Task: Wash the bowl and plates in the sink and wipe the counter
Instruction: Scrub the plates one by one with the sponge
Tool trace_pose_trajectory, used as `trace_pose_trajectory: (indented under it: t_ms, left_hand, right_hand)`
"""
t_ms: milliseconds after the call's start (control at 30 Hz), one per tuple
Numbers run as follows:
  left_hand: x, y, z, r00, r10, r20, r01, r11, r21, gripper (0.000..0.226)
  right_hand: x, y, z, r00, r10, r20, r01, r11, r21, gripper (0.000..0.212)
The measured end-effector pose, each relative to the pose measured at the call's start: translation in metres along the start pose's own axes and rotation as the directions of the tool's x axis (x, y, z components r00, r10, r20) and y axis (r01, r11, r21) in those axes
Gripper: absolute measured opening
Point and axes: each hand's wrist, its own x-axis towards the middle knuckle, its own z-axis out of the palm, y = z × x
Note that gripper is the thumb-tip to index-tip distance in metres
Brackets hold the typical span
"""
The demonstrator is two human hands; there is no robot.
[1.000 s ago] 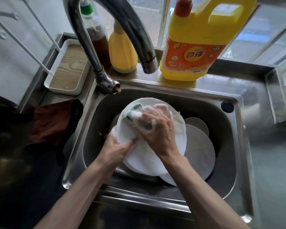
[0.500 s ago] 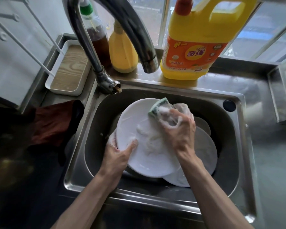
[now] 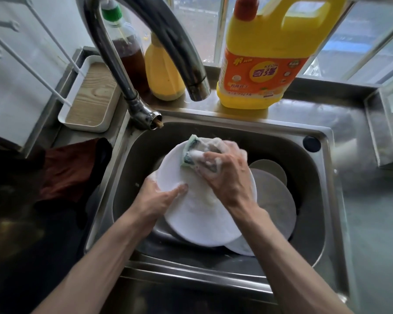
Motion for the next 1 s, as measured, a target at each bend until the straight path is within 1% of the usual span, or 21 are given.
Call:
trace_pose_trajectory:
  t_ms: [33, 100, 200, 233, 267, 300, 400, 467, 533, 567, 600, 633, 667, 700, 733, 767, 800, 867, 933, 967, 1000]
  left_hand:
    - [0.000, -0.003, 0.001, 1.000, 0.013, -0.020, -0.013, 1.000, -0.005, 0.049]
    - [-0.002, -0.008, 0.003, 0.998, 0.040, -0.055, -0.041, 0.999, -0.011, 0.049]
    - [-0.005, -0.011, 0.006, 0.995, 0.042, -0.090, -0.043, 0.999, -0.014, 0.053]
    - [-0.006, -0.012, 0.005, 0.995, 0.028, -0.097, -0.030, 0.999, -0.016, 0.054]
    - [-0.005, -0.014, 0.003, 0.994, 0.015, -0.105, -0.017, 1.000, -0.019, 0.056]
    - [-0.006, -0.015, 0.001, 0.993, 0.002, -0.117, -0.005, 1.000, -0.030, 0.056]
    - [-0.009, -0.020, -0.004, 0.987, -0.023, -0.158, 0.011, 0.997, -0.077, 0.044]
    - [-0.011, -0.022, -0.003, 0.980, -0.017, -0.198, -0.004, 0.995, -0.102, 0.038]
    - [-0.010, -0.026, 0.000, 0.968, -0.020, -0.248, -0.015, 0.990, -0.139, 0.038]
    - [-0.009, -0.028, 0.002, 0.966, -0.020, -0.260, -0.021, 0.988, -0.153, 0.040]
    - [-0.009, -0.029, 0.005, 0.967, -0.014, -0.255, -0.025, 0.988, -0.150, 0.044]
    - [-0.010, -0.029, 0.008, 0.973, -0.008, -0.230, -0.022, 0.992, -0.125, 0.049]
    - [-0.012, -0.029, 0.012, 0.982, -0.006, -0.187, -0.011, 0.996, -0.089, 0.052]
    - [-0.014, -0.030, 0.015, 0.988, -0.012, -0.151, 0.003, 0.998, -0.062, 0.051]
    - [-0.017, -0.031, 0.016, 0.990, -0.018, -0.137, 0.010, 0.999, -0.053, 0.045]
    - [-0.019, -0.033, 0.016, 0.989, -0.022, -0.148, 0.013, 0.998, -0.061, 0.039]
    - [-0.020, -0.033, 0.014, 0.985, -0.019, -0.169, 0.006, 0.997, -0.077, 0.037]
    - [-0.017, -0.035, 0.008, 0.973, -0.016, -0.231, -0.010, 0.994, -0.111, 0.037]
    - [-0.014, -0.036, 0.005, 0.958, -0.017, -0.285, -0.021, 0.991, -0.129, 0.038]
    - [-0.013, -0.036, 0.006, 0.957, -0.023, -0.291, -0.020, 0.989, -0.145, 0.041]
    - [-0.012, -0.037, 0.008, 0.958, -0.026, -0.287, -0.018, 0.989, -0.149, 0.044]
  right_hand:
    - [-0.003, -0.005, 0.005, 0.999, 0.028, -0.022, -0.028, 0.999, 0.021, 0.014]
    - [-0.008, -0.016, 0.012, 0.998, 0.067, 0.005, -0.067, 0.995, 0.067, 0.023]
    - [-0.013, -0.020, 0.016, 0.998, 0.041, 0.048, -0.047, 0.990, 0.136, 0.027]
    - [-0.014, -0.016, 0.016, 0.999, 0.015, 0.046, -0.019, 0.994, 0.107, 0.024]
    - [-0.014, -0.009, 0.016, 1.000, -0.003, 0.030, 0.002, 0.999, 0.044, 0.022]
    - [-0.013, 0.000, 0.015, 1.000, 0.008, 0.001, -0.008, 0.999, -0.034, 0.020]
    - [-0.011, 0.029, 0.006, 0.980, 0.166, -0.113, -0.186, 0.962, -0.201, 0.017]
    - [-0.016, 0.032, 0.002, 0.959, 0.244, -0.143, -0.272, 0.933, -0.233, 0.015]
    - [-0.022, 0.022, 0.003, 0.944, 0.294, -0.148, -0.318, 0.931, -0.181, 0.013]
    - [-0.025, 0.014, 0.005, 0.944, 0.300, -0.134, -0.315, 0.943, -0.110, 0.013]
    - [-0.027, 0.005, 0.008, 0.956, 0.276, -0.102, -0.279, 0.960, -0.023, 0.014]
    - [-0.027, -0.003, 0.012, 0.976, 0.210, -0.060, -0.207, 0.977, 0.055, 0.016]
    - [-0.025, -0.010, 0.016, 0.993, 0.120, -0.022, -0.117, 0.989, 0.093, 0.017]
    - [-0.021, -0.014, 0.019, 0.999, 0.035, -0.002, -0.035, 0.996, 0.084, 0.018]
    - [-0.013, -0.013, 0.022, 1.000, -0.013, -0.003, 0.013, 0.999, 0.042, 0.019]
    - [-0.005, -0.008, 0.024, 0.999, -0.011, -0.031, 0.010, 1.000, -0.019, 0.019]
    - [0.001, 0.000, 0.023, 0.997, 0.028, -0.069, -0.034, 0.996, -0.085, 0.019]
    - [0.003, 0.015, 0.014, 0.980, 0.157, -0.122, -0.177, 0.968, -0.180, 0.017]
    - [-0.006, 0.017, 0.008, 0.961, 0.230, -0.155, -0.258, 0.945, -0.201, 0.014]
    - [-0.011, 0.013, 0.008, 0.961, 0.233, -0.152, -0.259, 0.948, -0.184, 0.013]
    - [-0.013, 0.006, 0.010, 0.971, 0.205, -0.121, -0.221, 0.965, -0.143, 0.014]
